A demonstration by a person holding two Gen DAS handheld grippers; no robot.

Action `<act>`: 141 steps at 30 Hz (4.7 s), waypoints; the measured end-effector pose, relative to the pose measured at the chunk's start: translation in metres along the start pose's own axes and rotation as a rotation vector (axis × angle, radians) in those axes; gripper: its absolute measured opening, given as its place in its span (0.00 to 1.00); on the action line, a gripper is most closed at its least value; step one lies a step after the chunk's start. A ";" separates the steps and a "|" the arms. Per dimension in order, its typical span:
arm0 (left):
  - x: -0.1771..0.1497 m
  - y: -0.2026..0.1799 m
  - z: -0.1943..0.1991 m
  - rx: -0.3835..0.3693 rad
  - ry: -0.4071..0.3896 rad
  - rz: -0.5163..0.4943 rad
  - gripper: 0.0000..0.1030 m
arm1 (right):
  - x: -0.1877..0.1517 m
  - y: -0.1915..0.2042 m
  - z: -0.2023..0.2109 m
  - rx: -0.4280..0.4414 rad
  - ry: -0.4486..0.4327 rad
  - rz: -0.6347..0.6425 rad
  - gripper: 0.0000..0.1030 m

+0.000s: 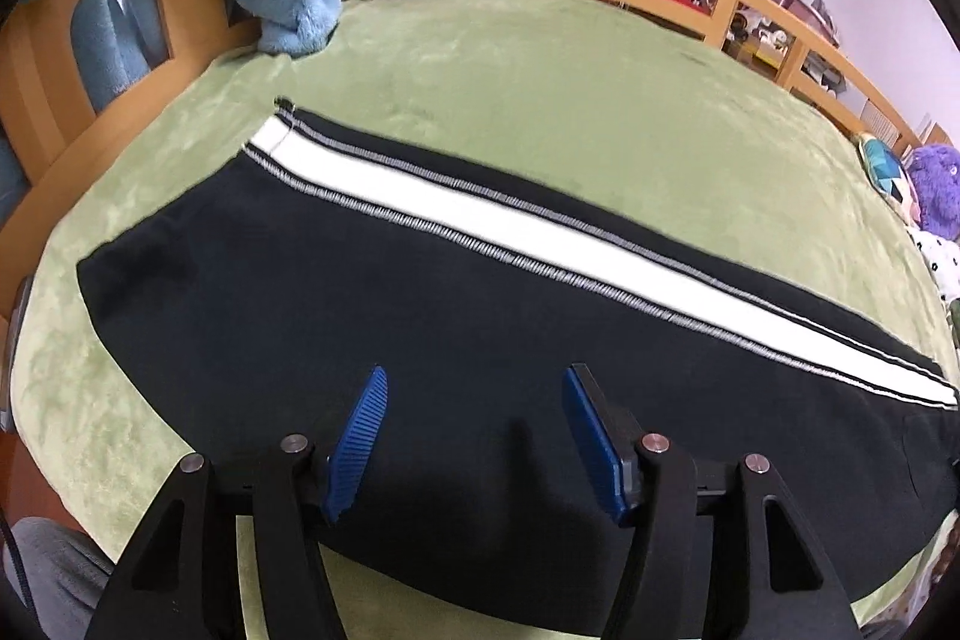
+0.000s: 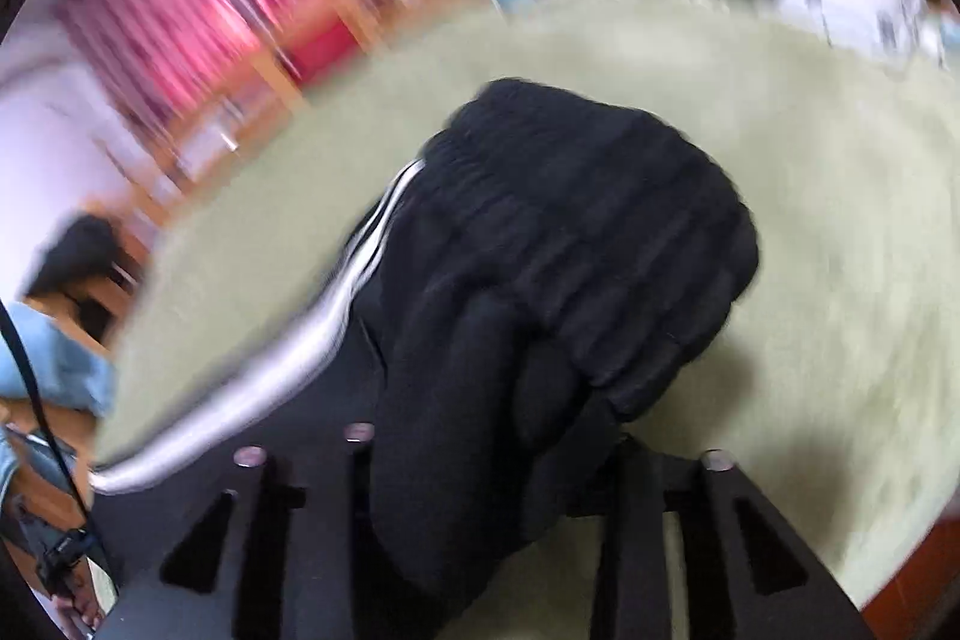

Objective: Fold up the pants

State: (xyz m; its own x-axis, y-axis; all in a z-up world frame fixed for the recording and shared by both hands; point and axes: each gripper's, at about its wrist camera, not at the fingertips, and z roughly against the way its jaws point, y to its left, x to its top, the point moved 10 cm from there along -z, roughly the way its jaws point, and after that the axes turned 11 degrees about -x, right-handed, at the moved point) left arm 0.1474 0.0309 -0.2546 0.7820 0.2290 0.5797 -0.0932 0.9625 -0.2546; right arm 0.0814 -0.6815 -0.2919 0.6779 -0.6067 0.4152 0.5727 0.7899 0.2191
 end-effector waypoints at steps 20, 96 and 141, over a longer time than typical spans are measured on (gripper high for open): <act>0.052 0.120 0.018 0.073 -0.035 0.065 0.57 | -0.013 0.200 0.087 -0.031 -0.276 0.292 0.58; 0.065 0.181 0.007 -0.250 -0.137 0.379 0.18 | -0.154 0.268 0.080 0.075 -0.149 0.345 0.50; -0.007 -0.097 0.015 -0.359 0.019 -0.157 0.67 | -0.139 0.274 0.047 0.205 -0.020 0.327 0.57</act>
State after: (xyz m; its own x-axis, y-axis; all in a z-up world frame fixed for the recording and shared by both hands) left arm 0.1414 -0.0615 -0.2225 0.7809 0.0776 0.6198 0.2473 0.8727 -0.4209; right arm 0.1219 -0.3769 -0.2478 0.7992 -0.3193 0.5093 0.2224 0.9442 0.2430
